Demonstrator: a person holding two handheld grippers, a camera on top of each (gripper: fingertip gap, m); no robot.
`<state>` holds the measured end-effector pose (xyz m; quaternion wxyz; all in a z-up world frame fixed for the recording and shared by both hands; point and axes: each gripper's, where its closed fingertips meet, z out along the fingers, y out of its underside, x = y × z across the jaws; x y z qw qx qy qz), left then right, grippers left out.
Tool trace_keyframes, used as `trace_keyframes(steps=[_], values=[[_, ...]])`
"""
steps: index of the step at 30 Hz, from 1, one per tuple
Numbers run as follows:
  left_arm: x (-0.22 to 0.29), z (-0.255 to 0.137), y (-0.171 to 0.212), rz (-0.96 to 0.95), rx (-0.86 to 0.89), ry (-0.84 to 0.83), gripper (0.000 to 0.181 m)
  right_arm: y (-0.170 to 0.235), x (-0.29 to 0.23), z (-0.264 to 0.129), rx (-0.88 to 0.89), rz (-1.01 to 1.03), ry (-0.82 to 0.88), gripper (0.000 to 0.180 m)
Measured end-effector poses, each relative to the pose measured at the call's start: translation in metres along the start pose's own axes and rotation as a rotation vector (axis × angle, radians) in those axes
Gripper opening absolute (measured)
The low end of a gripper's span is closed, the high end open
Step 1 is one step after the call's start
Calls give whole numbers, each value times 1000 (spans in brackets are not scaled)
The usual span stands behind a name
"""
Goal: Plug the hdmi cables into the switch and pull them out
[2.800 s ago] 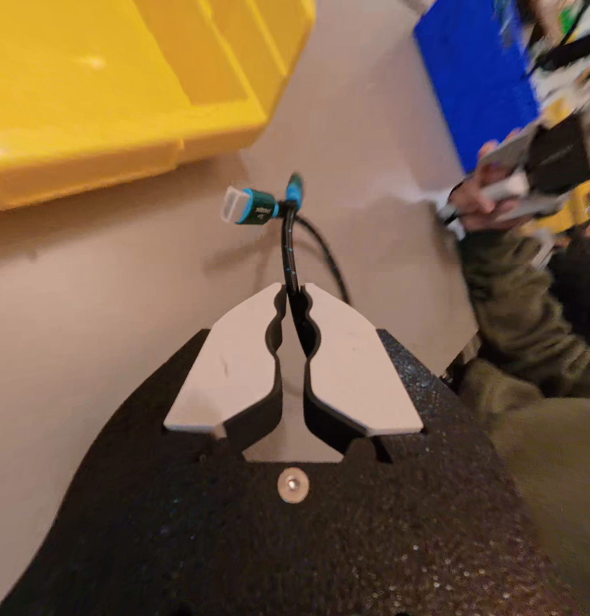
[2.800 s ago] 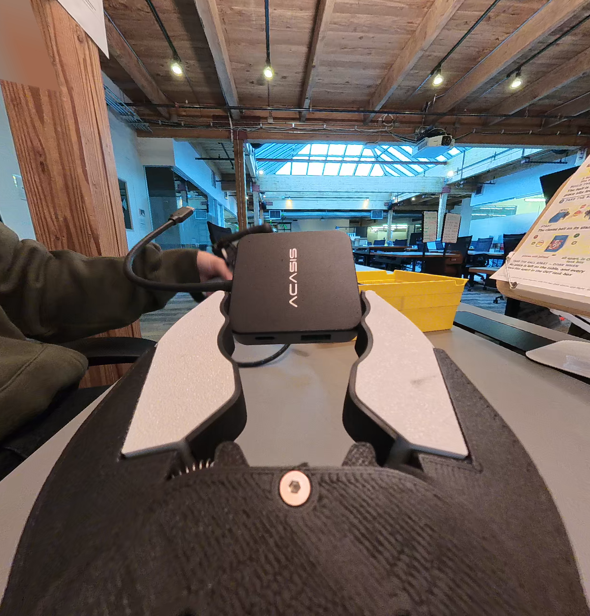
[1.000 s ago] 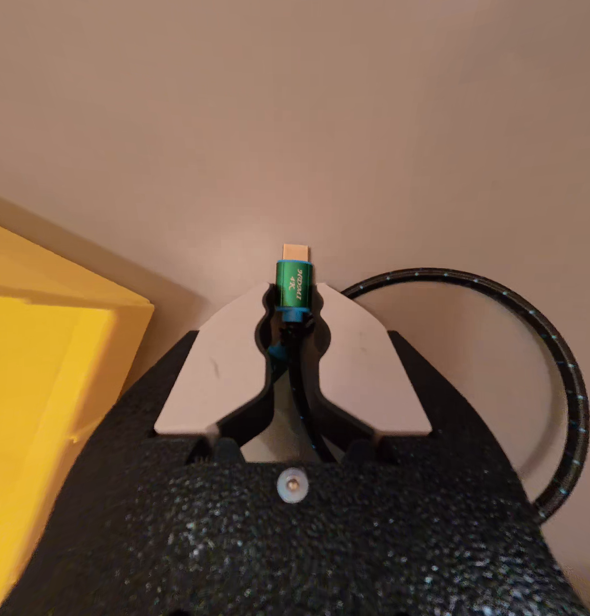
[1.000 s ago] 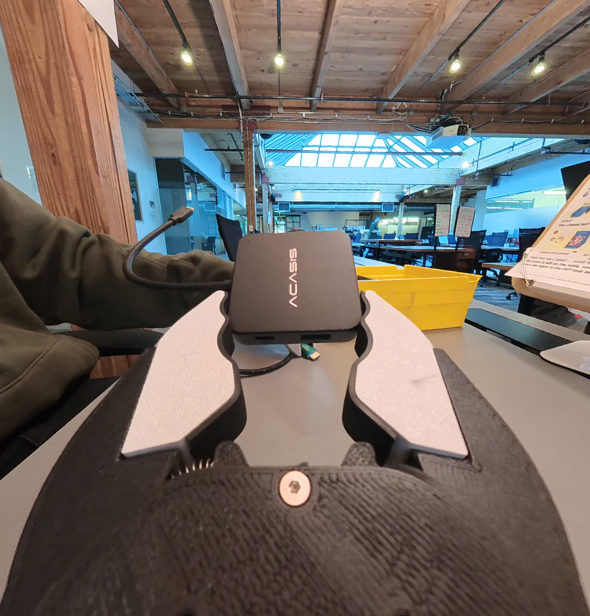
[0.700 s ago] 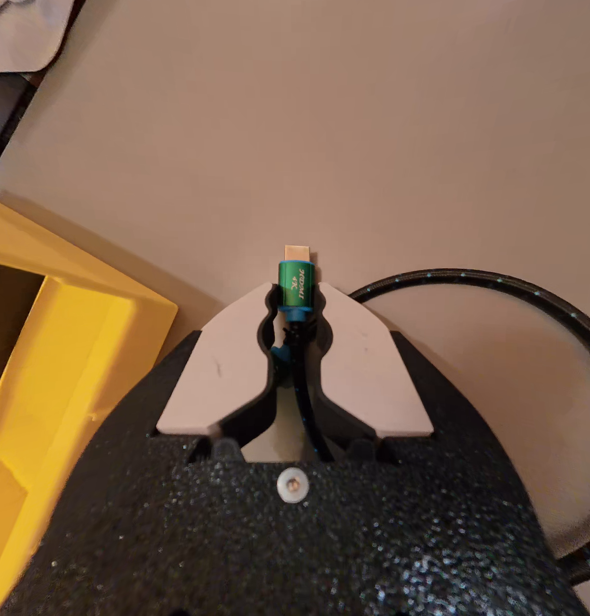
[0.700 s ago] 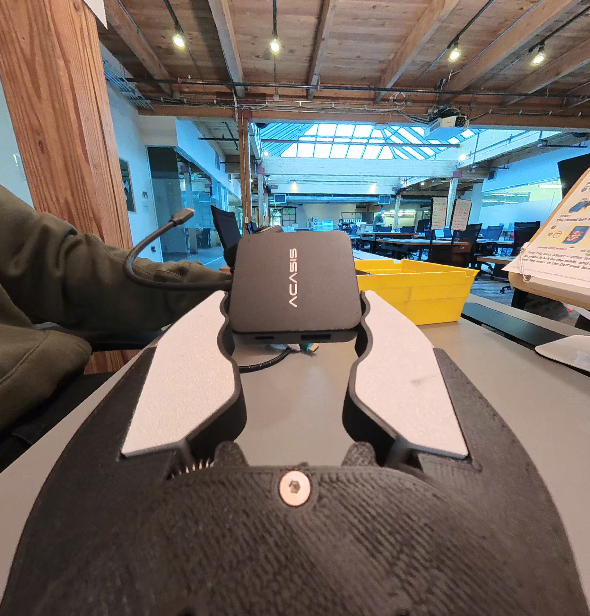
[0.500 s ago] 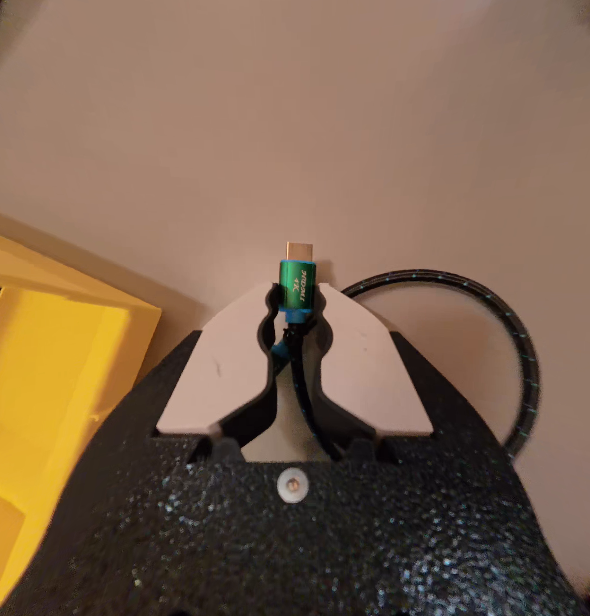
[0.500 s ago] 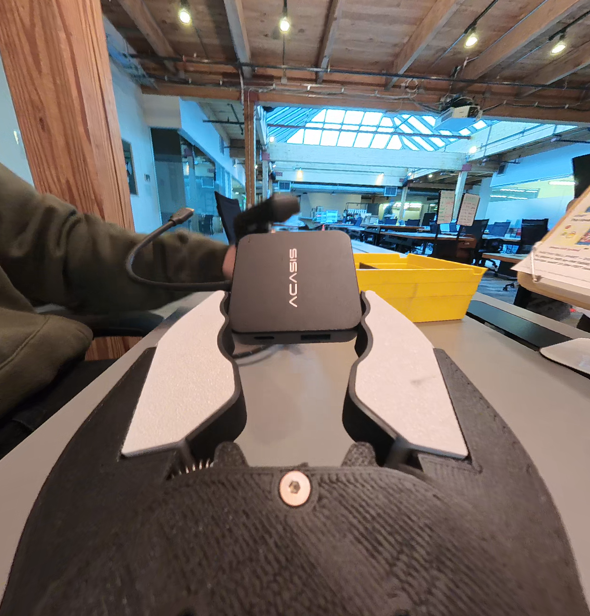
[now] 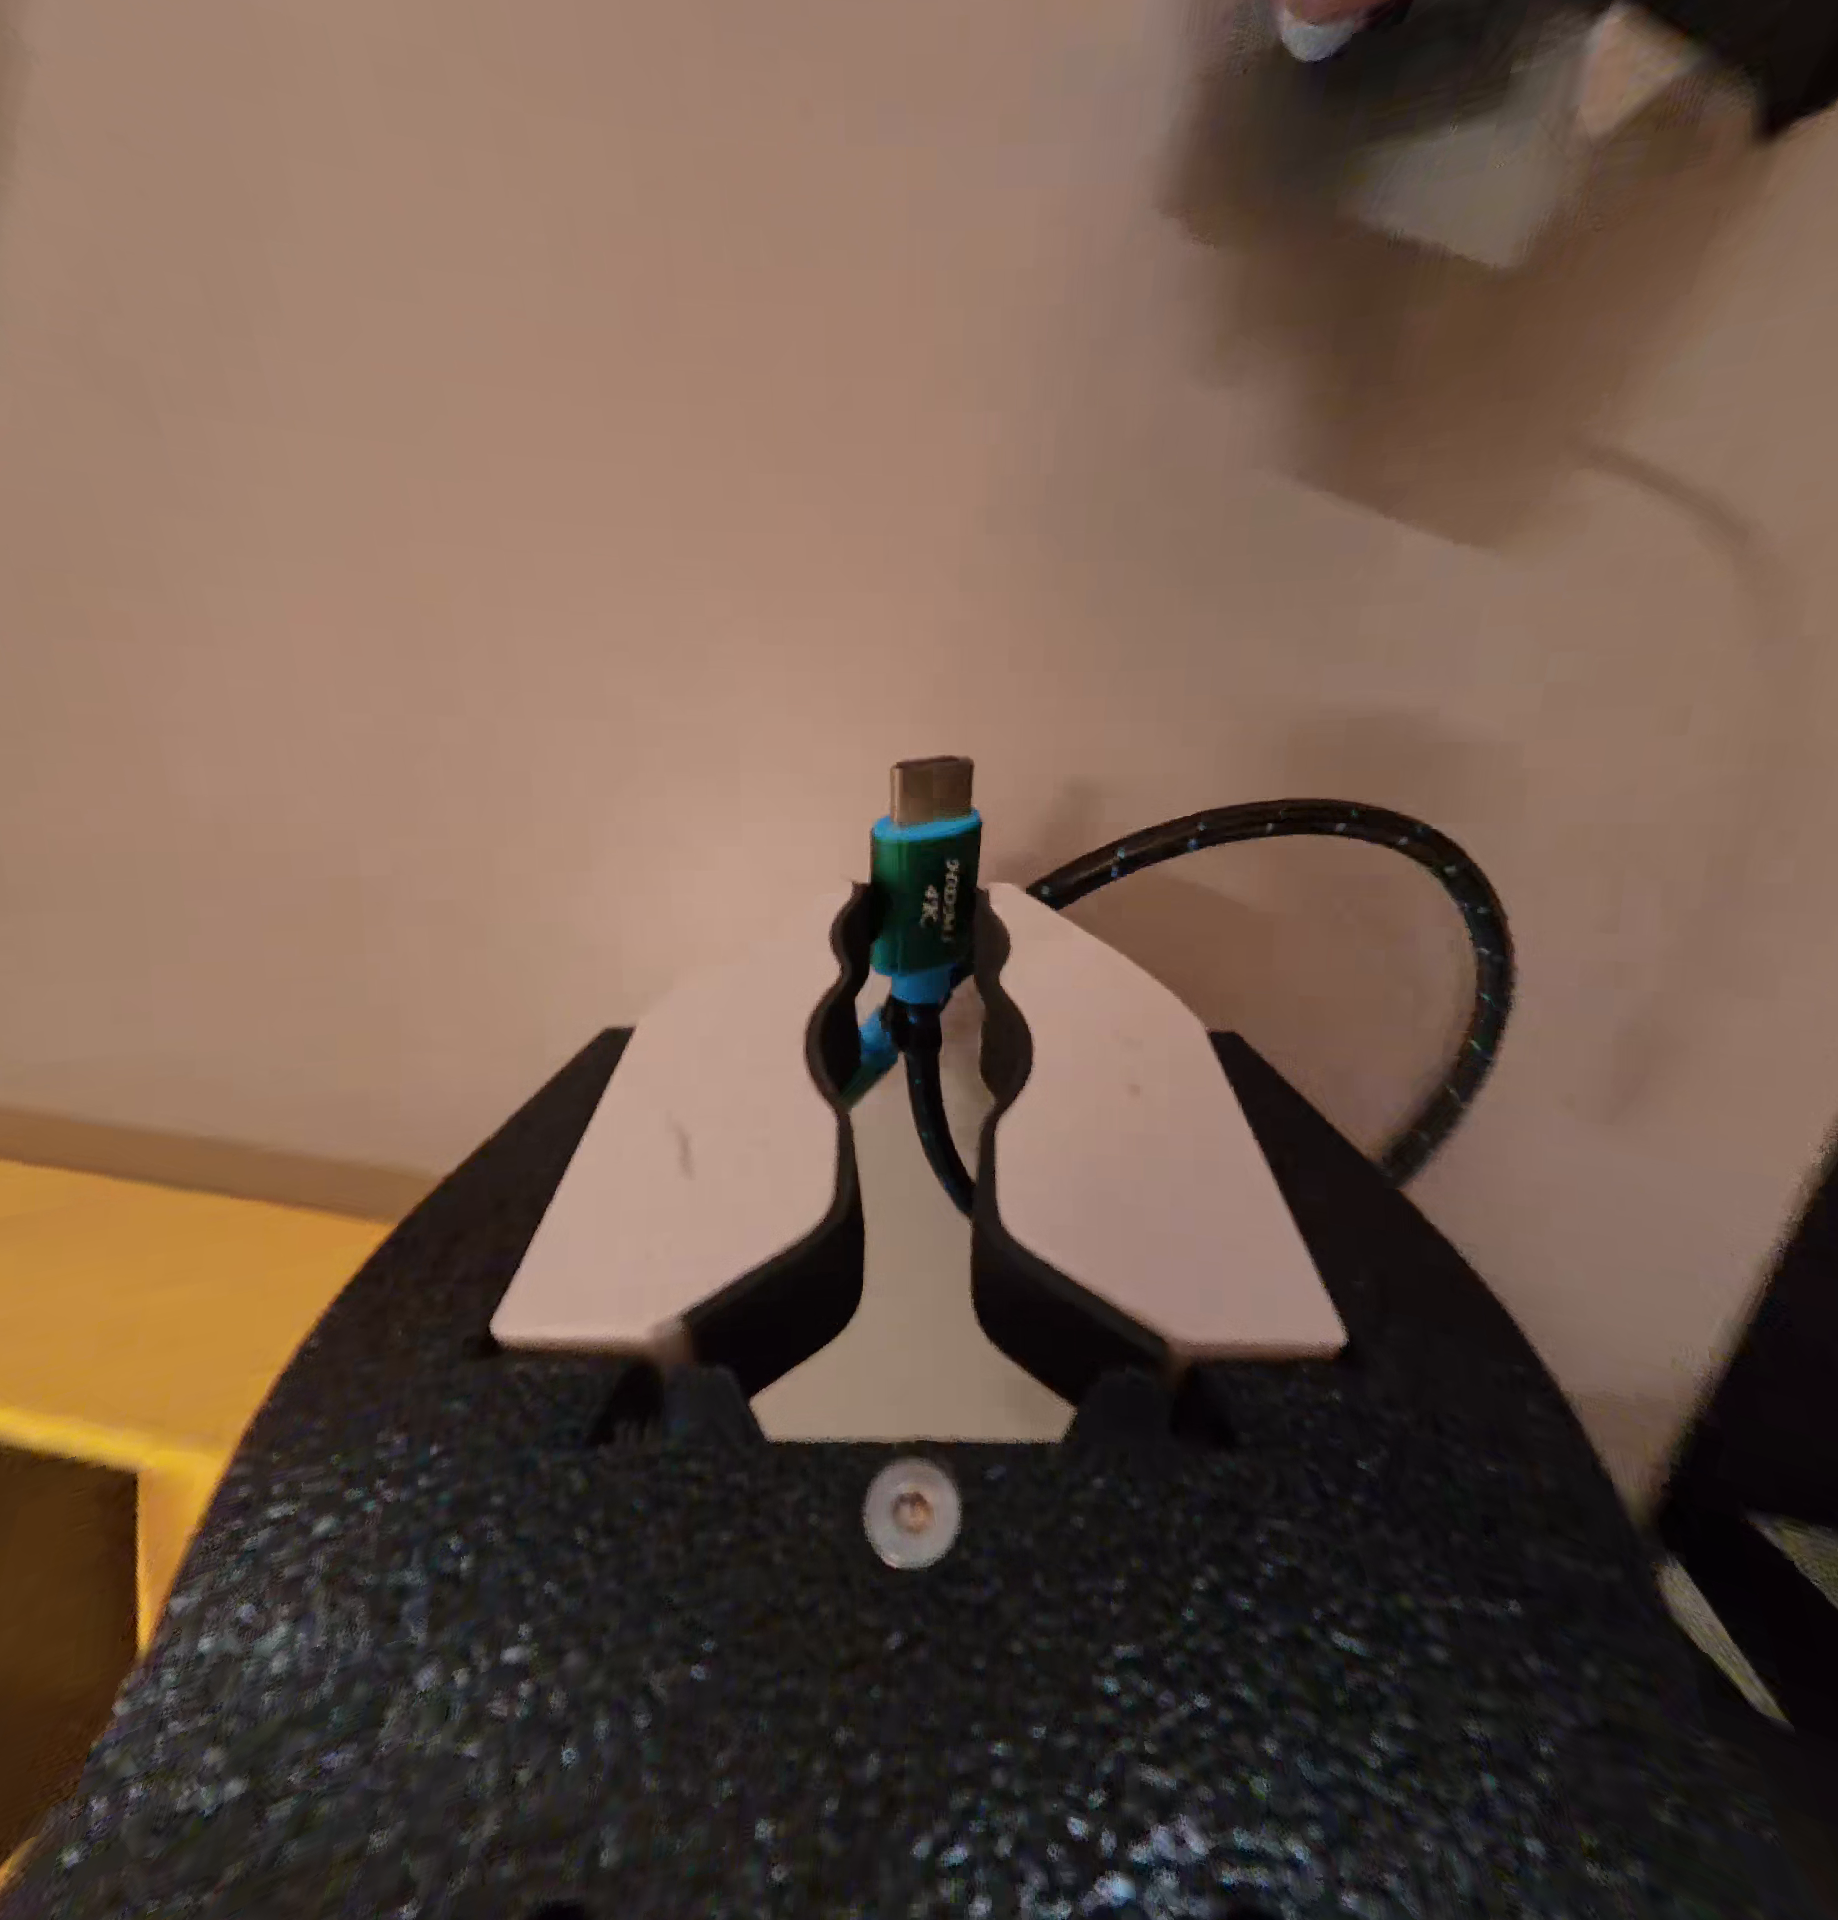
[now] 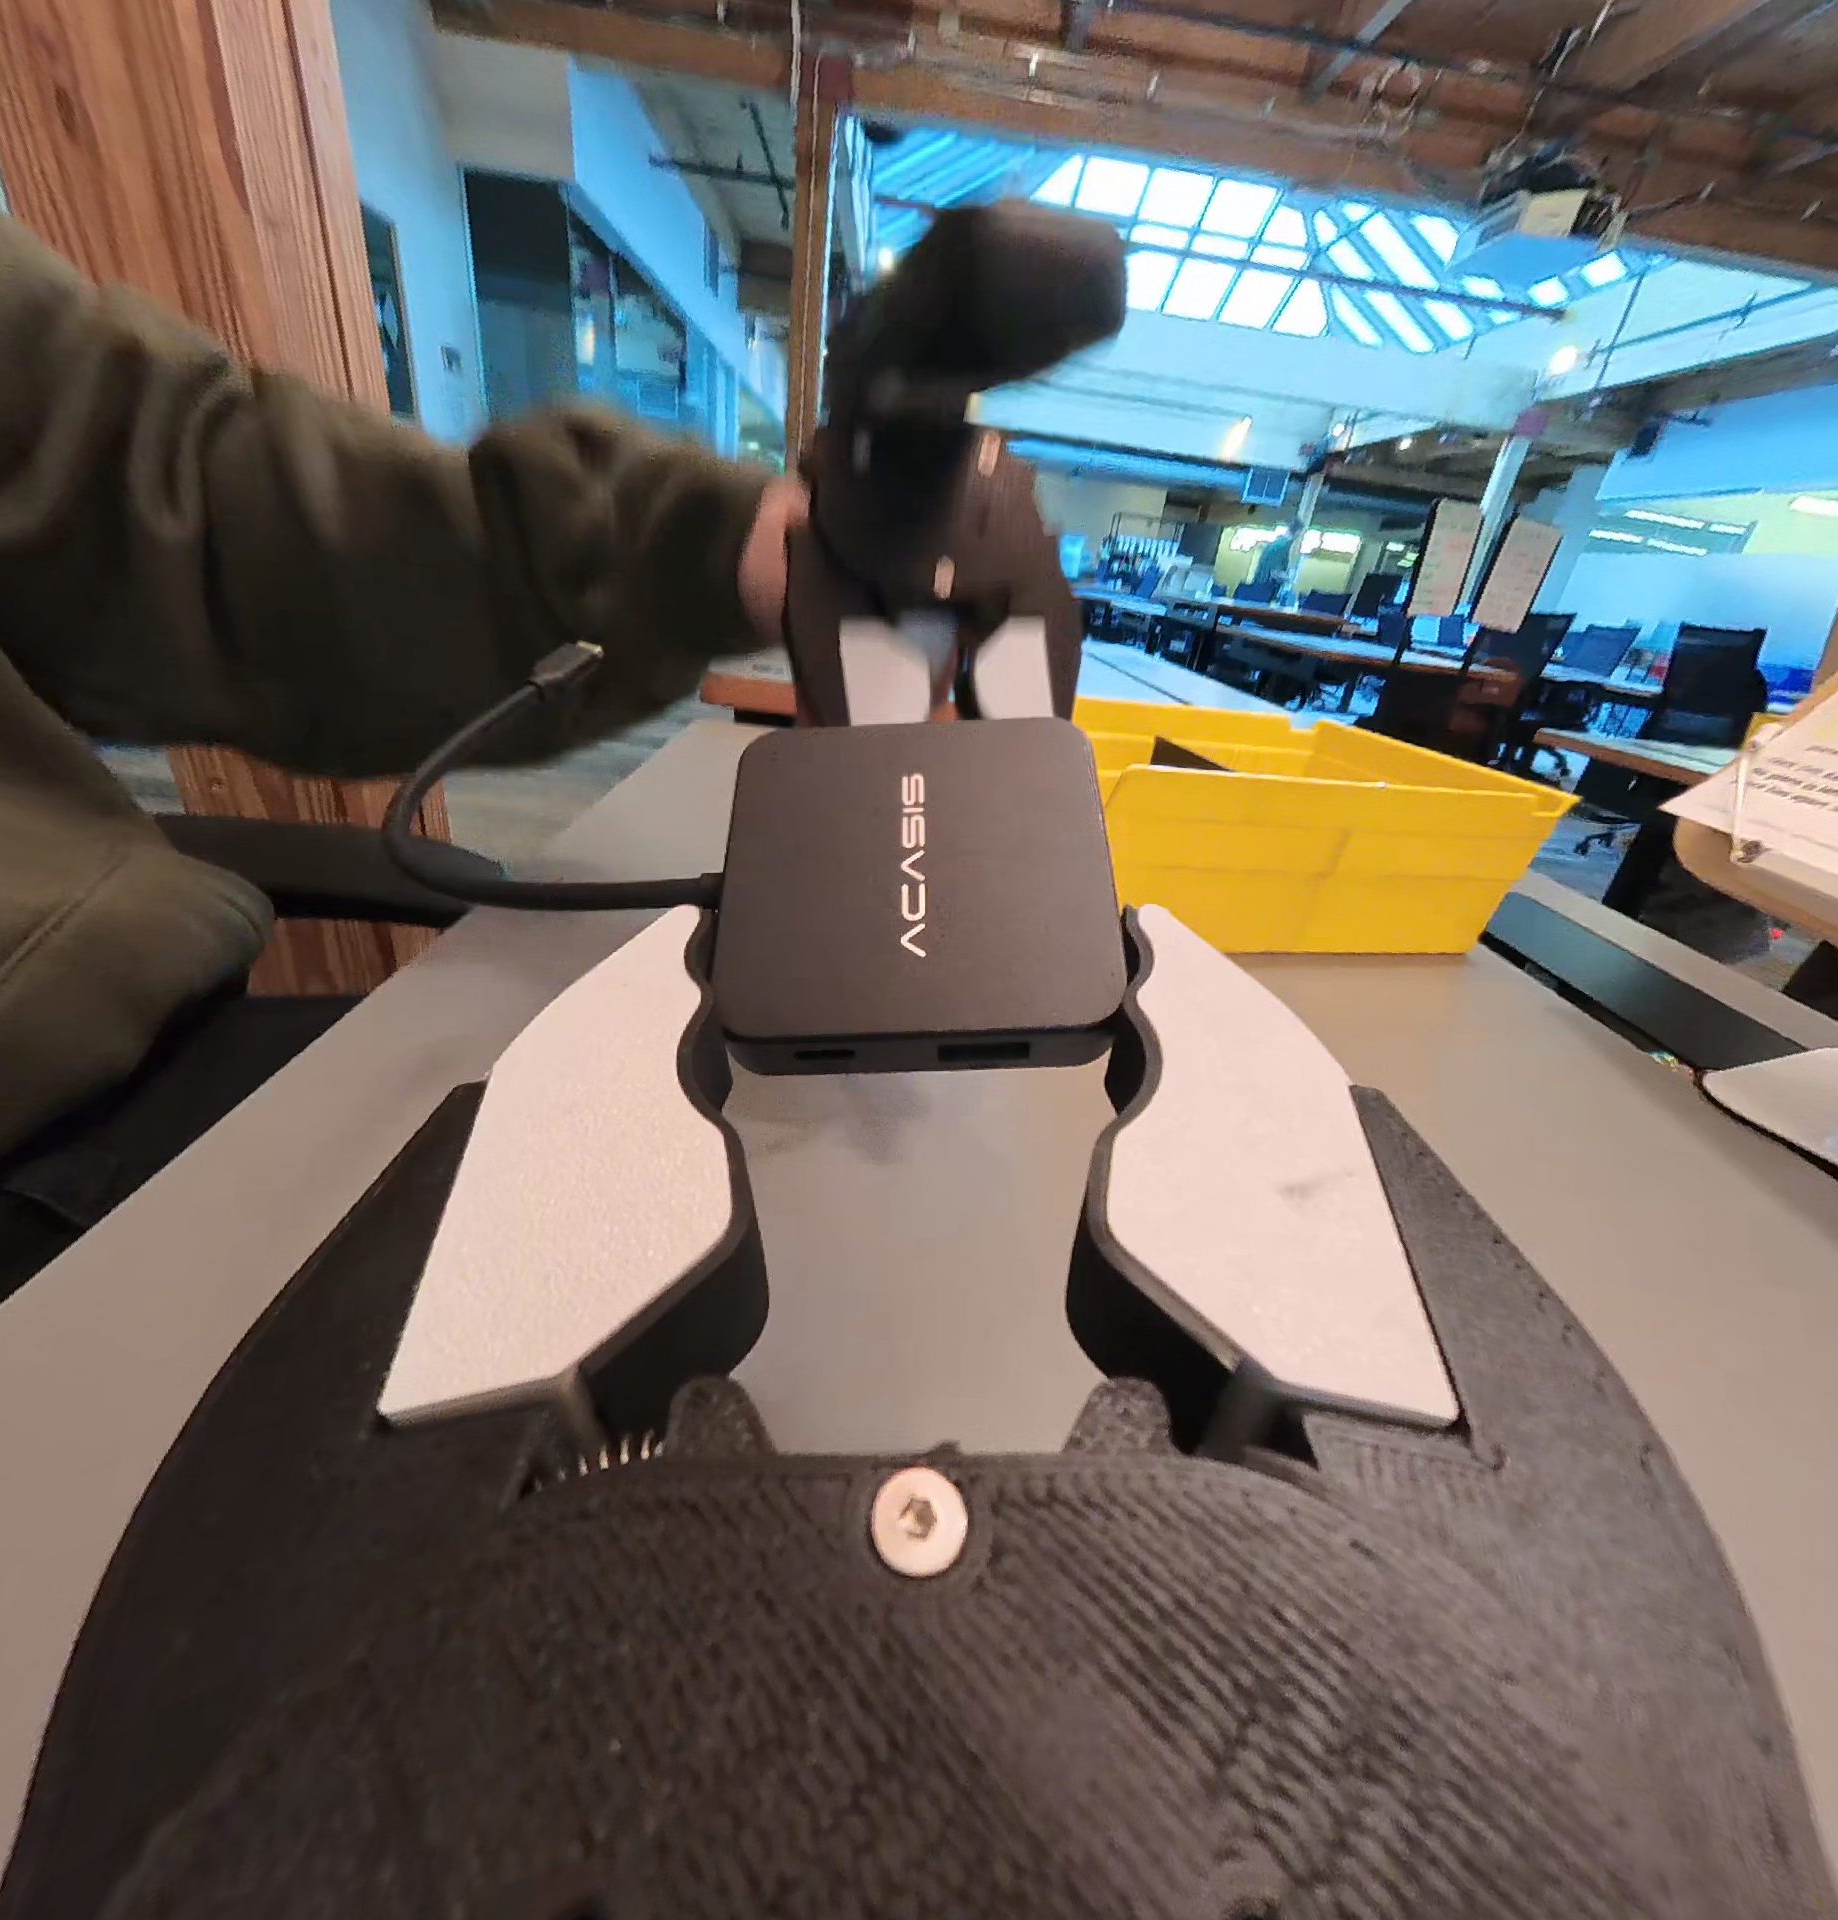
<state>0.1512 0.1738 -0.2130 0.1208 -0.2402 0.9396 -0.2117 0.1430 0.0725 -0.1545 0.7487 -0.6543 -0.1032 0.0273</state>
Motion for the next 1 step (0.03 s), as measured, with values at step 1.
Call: trace_keyframes(steps=[1], values=[[-2,12,-1,1,30,-32,18,-1,1,-2,9,3,3,72]])
